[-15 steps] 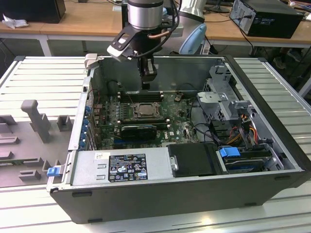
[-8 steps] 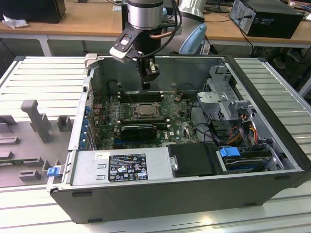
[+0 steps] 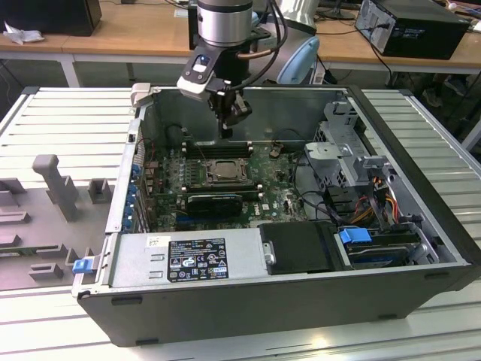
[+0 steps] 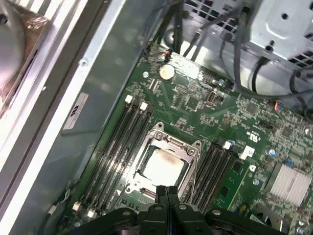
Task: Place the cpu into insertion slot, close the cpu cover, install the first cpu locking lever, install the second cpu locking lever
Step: 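Install the first cpu locking lever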
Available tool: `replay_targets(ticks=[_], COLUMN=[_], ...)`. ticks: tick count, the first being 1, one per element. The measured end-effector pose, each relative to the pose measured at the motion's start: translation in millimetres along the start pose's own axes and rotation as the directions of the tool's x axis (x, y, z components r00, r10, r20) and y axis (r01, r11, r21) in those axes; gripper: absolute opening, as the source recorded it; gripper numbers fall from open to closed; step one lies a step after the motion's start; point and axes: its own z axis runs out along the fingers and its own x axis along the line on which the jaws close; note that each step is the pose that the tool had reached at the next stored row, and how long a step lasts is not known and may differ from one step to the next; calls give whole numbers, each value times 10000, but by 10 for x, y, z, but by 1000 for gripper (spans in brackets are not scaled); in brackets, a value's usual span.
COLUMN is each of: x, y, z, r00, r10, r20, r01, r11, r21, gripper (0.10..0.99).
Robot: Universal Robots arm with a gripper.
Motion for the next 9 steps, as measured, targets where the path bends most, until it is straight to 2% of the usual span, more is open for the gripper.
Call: replay_targets(ticks=[4,6,8,9], x=[0,0,0,0], y=[0,0,0,0], z=[0,0,0,0], r00=[9979,9928,9847,9824], r10=[-640,-1196,-1742,-1866], r20=[-21,-39,-56,-60], r01=[640,1196,1741,1865], r11=[9979,9928,9847,9824], r21=[-14,-28,-43,-47], gripper=[106,106,106,106])
